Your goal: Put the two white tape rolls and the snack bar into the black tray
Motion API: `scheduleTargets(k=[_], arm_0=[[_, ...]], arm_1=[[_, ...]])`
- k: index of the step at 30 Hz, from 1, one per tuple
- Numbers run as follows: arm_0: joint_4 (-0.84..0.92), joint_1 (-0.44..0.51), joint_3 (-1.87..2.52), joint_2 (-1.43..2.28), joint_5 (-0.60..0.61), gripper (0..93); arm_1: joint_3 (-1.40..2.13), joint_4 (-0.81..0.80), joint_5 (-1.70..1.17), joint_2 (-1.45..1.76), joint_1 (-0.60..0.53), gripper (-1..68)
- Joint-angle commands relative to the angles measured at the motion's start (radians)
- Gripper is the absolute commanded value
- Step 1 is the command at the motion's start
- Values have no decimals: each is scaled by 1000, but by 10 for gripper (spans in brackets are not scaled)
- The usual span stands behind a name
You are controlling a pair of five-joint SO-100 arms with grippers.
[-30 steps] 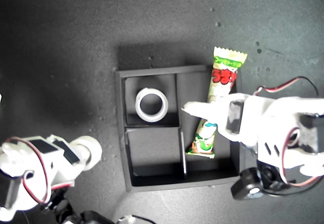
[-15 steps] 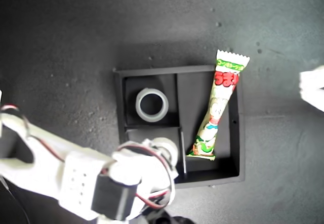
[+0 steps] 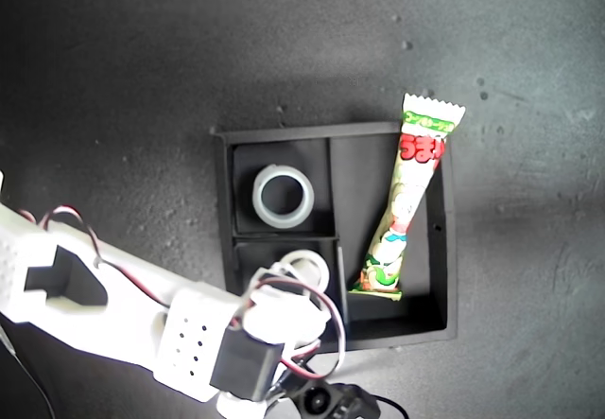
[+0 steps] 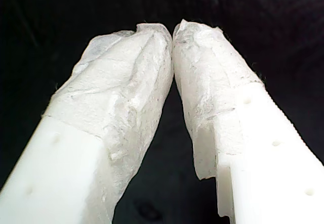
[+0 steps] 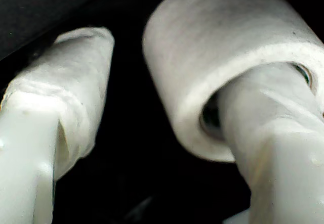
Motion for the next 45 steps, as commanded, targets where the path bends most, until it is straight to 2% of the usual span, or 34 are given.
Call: scheduleTargets(k=[1, 4, 8, 13, 15, 20, 26, 30, 32, 34, 39, 45], arm_0=[[18, -2, 78, 247, 21, 205], [18, -32, 184, 451, 49, 180], [18, -86, 393, 779, 77, 4], [5, -167, 871, 1233, 84, 1], [-80, -193, 1167, 1456, 97, 1], [-330, -233, 1945, 2034, 63, 1], [-520, -158, 2556, 2534, -43, 0], [-568, -123, 2769, 2654, -92, 0], [-555, -112, 2858, 2753, -106, 0], [-500, -104, 2945, 2898, -114, 0], [-522, -92, 3040, 2896, -126, 0], [-569, -107, 3116, 2896, -123, 8]], arm_1=[[233, -147, 12, 67, -43, -7], [445, -293, -9, 186, -83, -7], [729, -505, -52, 302, -87, -7], [962, -637, -133, 425, -28, -6], [1045, -630, -144, 529, -3, -6], [1049, -472, -106, 561, 58, -7], [1049, -365, -86, 561, 89, -5], [1049, -327, -20, 561, 92, -1], [1049, -270, -54, 561, 133, -1], [1049, -249, -71, 557, 129, -1], [1049, -235, -215, 560, 163, 0], [1049, -133, -186, 561, 181, 0]])
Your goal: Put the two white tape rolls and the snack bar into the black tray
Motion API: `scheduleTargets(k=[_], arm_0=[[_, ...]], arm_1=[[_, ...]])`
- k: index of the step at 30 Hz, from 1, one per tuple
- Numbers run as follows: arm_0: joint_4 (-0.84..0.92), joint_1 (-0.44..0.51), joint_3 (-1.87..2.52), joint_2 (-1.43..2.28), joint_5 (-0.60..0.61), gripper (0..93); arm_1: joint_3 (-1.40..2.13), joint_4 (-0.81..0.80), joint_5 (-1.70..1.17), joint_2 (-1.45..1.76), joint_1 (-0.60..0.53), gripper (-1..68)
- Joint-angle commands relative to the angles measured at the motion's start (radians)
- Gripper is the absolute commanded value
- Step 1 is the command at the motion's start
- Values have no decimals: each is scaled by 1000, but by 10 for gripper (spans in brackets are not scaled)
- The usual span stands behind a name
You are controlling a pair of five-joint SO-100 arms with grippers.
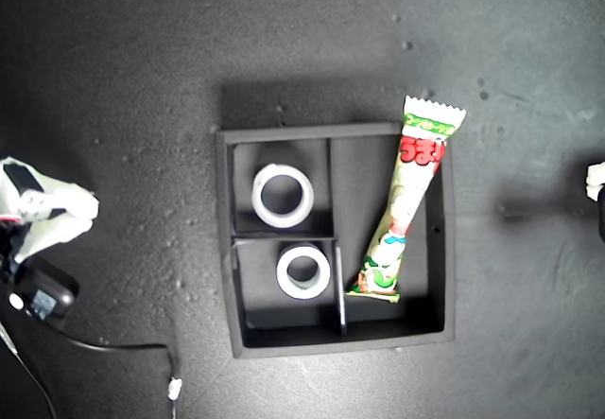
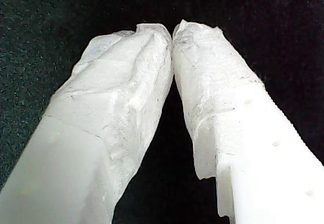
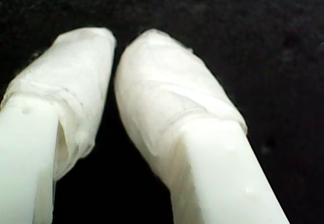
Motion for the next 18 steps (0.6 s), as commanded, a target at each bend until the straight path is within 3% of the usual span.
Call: scheduleTargets(k=[1, 3, 6, 10, 18], arm_0=[[-29, -5, 55, 48, 3, 20], [-6, -8, 55, 48, -8, 17], [61, -37, 55, 48, 69, 2], [112, -25, 55, 48, 11, 3], [112, -25, 55, 48, 11, 3]], arm_1=[[11, 72, -163, -5, 20, 0], [11, 117, -103, -5, 18, 0], [11, 118, -92, -5, 12, 0], [11, 118, -92, -5, 11, 0], [11, 118, -92, -5, 11, 0]])
